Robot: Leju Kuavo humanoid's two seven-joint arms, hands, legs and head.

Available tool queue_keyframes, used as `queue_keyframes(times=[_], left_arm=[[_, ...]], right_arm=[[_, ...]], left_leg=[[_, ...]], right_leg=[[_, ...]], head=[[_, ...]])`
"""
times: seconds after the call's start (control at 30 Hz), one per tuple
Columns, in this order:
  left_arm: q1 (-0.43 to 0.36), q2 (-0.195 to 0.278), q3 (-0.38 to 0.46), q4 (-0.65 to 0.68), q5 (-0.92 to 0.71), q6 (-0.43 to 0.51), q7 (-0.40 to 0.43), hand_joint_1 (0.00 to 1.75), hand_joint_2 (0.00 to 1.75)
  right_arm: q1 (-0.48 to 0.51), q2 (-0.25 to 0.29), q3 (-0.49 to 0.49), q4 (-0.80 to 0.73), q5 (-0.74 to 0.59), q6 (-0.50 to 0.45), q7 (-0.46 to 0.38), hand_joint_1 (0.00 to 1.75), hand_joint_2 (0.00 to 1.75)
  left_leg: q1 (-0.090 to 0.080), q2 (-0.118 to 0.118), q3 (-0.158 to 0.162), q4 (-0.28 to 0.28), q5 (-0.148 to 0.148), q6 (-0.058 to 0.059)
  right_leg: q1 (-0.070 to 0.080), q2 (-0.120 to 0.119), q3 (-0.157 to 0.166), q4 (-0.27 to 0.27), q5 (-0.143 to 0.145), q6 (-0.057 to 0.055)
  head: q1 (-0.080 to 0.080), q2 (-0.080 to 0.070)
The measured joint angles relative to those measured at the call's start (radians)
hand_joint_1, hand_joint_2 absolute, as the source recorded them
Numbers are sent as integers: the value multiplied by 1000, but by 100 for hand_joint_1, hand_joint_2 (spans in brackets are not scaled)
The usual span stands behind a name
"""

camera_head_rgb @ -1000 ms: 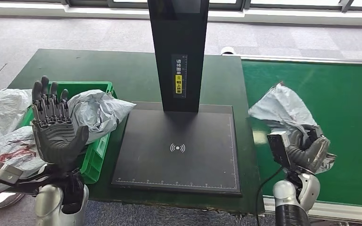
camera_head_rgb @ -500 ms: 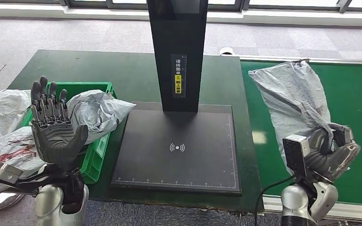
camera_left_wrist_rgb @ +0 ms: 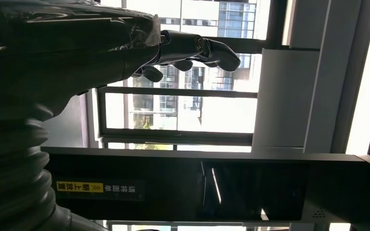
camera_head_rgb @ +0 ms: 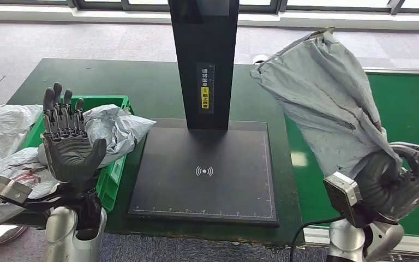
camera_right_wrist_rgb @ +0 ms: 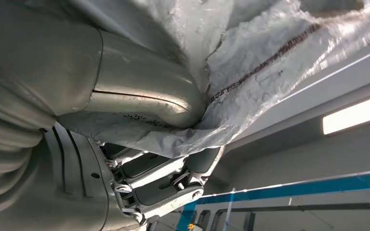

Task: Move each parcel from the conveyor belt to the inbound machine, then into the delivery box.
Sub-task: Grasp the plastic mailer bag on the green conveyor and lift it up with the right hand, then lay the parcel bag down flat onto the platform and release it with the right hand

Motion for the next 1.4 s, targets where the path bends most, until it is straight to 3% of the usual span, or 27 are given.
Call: queue_keyframes(times=[0.47, 0.5, 0.57, 0.63, 0.7, 0.8, 0.97, 1.4], left_arm=[[-8, 0, -4, 19, 0, -1, 0, 0, 175], [-9, 1, -4, 20, 2, -2, -1, 0, 175], [-18, 4, -7, 26, 9, -10, -3, 0, 175], [-35, 9, -13, 36, 18, -21, -4, 0, 175], [-53, 13, -21, 50, 23, -29, -3, 0, 175], [-62, 17, -29, 64, 28, -32, -3, 0, 175], [-71, 23, -32, 79, 32, -32, -3, 0, 175], [-75, 28, -36, 86, 32, -32, -3, 0, 175]], right_arm=[[2, 0, 0, -26, -6, 13, -1, 175, 175], [2, 0, 4, -26, -23, 46, -2, 175, 175], [3, -3, 41, -25, -87, 208, 2, 175, 175], [5, -9, 137, -16, -142, 405, 25, 175, 175], [6, -17, 246, 2, -161, 489, 50, 175, 175], [5, -30, 347, 20, -175, 481, 65, 175, 175], [6, -51, 420, 33, -184, 471, 69, 175, 175], [6, -62, 447, 40, -185, 469, 69, 175, 175]], left_leg=[[0, 0, 0, 0, 0, 0], [0, 0, 0, 0, 0, 0], [0, 1, 0, -1, 0, 0], [0, 2, 1, -1, 0, 0], [0, 3, 1, -1, 1, -1], [1, 0, 1, -1, 2, -2], [1, 0, 1, -1, 2, -2], [1, 0, 1, -1, 1, -2]], right_leg=[[0, 0, 0, 0, 0, 0], [0, 0, 1, 0, 0, 0], [0, 0, 1, 0, 1, 0], [0, 2, 0, 0, 1, -1], [1, 2, 0, 0, 1, -1], [2, 0, 1, 0, 1, -1], [1, 1, 1, 0, 1, -1], [1, 1, 1, 0, 1, -1]], head=[[0, 0], [0, 0], [0, 0], [0, 0], [0, 0], [0, 0], [0, 0], [0, 0]])
